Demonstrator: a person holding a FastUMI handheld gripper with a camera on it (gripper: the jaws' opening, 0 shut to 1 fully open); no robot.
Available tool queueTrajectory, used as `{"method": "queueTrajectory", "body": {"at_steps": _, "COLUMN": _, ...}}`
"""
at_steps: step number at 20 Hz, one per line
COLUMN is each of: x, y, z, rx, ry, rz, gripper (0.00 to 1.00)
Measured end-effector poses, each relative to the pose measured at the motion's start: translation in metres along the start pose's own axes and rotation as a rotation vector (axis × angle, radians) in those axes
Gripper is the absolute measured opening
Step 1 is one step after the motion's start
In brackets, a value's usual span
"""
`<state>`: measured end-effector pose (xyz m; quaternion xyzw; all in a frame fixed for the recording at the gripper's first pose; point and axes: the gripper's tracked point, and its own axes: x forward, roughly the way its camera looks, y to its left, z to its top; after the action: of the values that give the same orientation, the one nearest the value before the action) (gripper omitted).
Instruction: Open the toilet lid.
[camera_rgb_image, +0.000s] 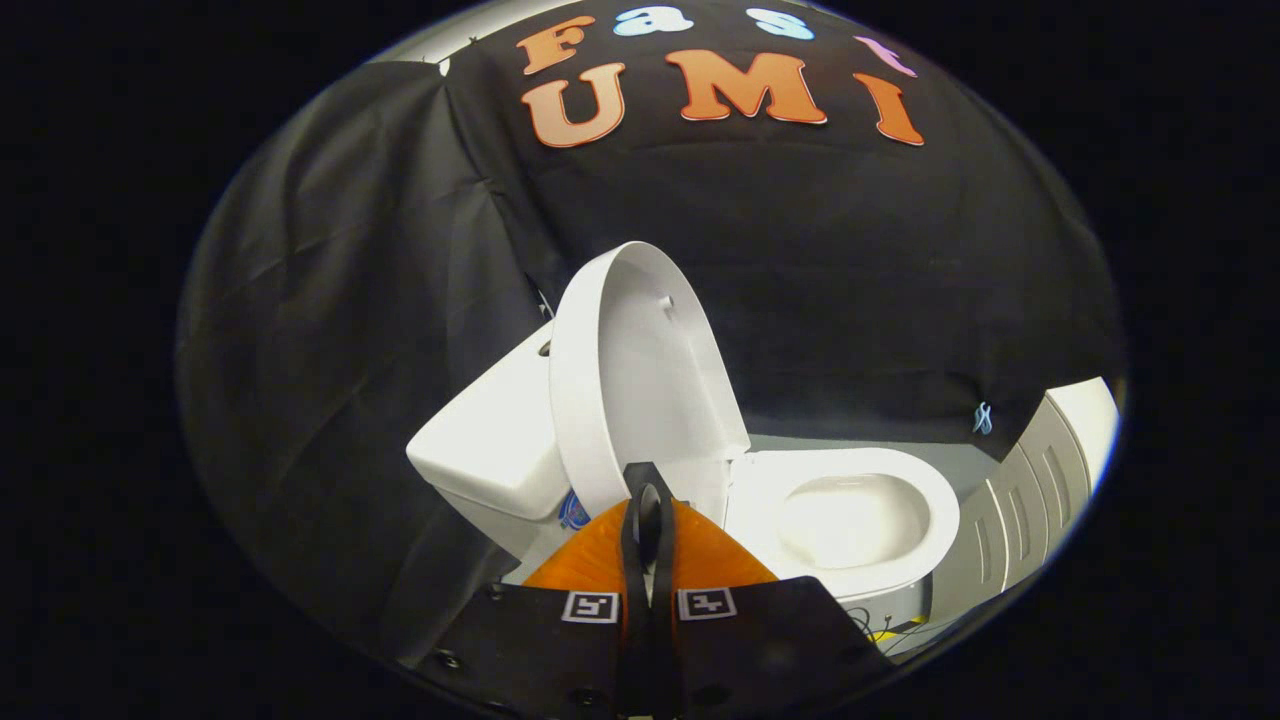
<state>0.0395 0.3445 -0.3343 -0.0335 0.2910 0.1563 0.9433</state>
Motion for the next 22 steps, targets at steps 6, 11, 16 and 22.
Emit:
{"method": "queueTrajectory", "body": {"at_steps": 6, "x": 0.002, "y": 0.0, "z": -0.001, "rx": -0.062, "ry": -0.014, "rz": -0.031, "gripper": 0.08}}
{"method": "queueTrajectory", "body": {"at_steps": 11, "x": -0.015, "y": 0.003, "z": 0.014, "rx": -0.084, "ry": -0.079, "rz": 0.017, "gripper": 0.46}}
{"method": "queueTrajectory", "body": {"at_steps": 16, "x": -0.053, "y": -0.025, "z": 0.056, "rx": -0.072, "ry": -0.2, "rz": 0.01, "gripper": 1.0}}
{"method": "queueTrajectory", "body": {"at_steps": 22, "x": -0.083, "y": -0.089, "z": 0.089, "rx": 0.01, "ry": -0.259, "rz": -0.032, "gripper": 0.99}}
